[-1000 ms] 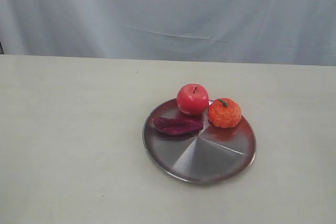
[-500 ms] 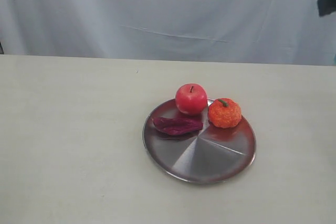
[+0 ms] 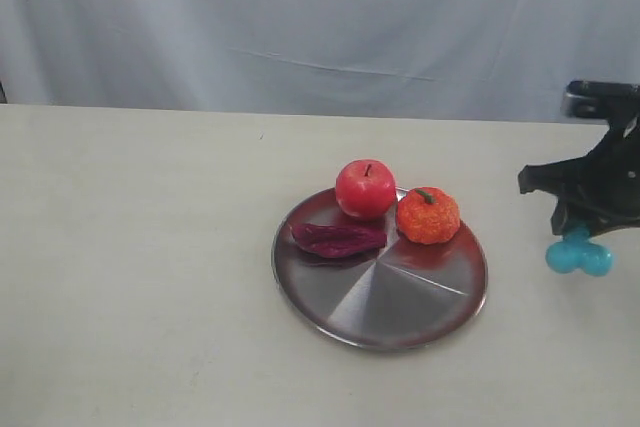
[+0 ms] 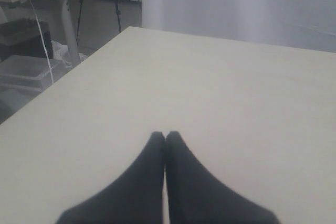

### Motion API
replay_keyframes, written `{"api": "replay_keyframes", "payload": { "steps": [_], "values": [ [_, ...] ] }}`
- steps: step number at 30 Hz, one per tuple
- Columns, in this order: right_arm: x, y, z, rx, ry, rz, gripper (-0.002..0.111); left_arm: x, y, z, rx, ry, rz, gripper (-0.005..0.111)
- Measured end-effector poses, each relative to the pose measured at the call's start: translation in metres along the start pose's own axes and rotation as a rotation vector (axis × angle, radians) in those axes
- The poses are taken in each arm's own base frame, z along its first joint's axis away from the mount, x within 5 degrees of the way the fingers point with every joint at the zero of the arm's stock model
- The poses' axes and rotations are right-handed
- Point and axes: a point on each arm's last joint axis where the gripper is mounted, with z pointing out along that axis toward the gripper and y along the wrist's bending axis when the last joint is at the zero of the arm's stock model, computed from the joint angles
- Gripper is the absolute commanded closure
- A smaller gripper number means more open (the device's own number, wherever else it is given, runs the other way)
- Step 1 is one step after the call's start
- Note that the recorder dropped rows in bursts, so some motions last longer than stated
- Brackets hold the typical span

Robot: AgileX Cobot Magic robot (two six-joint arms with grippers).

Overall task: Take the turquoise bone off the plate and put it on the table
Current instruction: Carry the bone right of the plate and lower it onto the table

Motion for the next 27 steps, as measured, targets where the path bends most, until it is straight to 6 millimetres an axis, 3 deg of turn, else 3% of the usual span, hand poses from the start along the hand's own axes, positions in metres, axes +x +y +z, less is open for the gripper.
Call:
{"api": "replay_keyframes", "payload": {
  "steps": [8, 17, 20, 24, 27],
  "values": [
    [0.005, 0.000, 0.065, 0.002, 0.119, 0.013, 0.109, 0.000, 0.000, 0.000, 0.000, 0.000, 0.000, 0.107],
    [0.007, 0.004, 0.076, -0.046, 0.137, -0.005, 0.107, 0.000, 0.000, 0.000, 0.000, 0.000, 0.000, 0.107],
    [0.007, 0.004, 0.076, -0.049, 0.140, -0.008, 0.090, 0.000, 0.000, 0.000, 0.000, 0.000, 0.000, 0.107],
    [0.008, 0.004, 0.076, -0.051, 0.151, -0.007, 0.054, 0.000, 0.000, 0.000, 0.000, 0.000, 0.000, 0.107],
    [0.009, 0.005, 0.075, -0.056, 0.165, -0.001, 0.053, 0.000, 0.000, 0.000, 0.000, 0.000, 0.000, 0.107]
  ]
}}
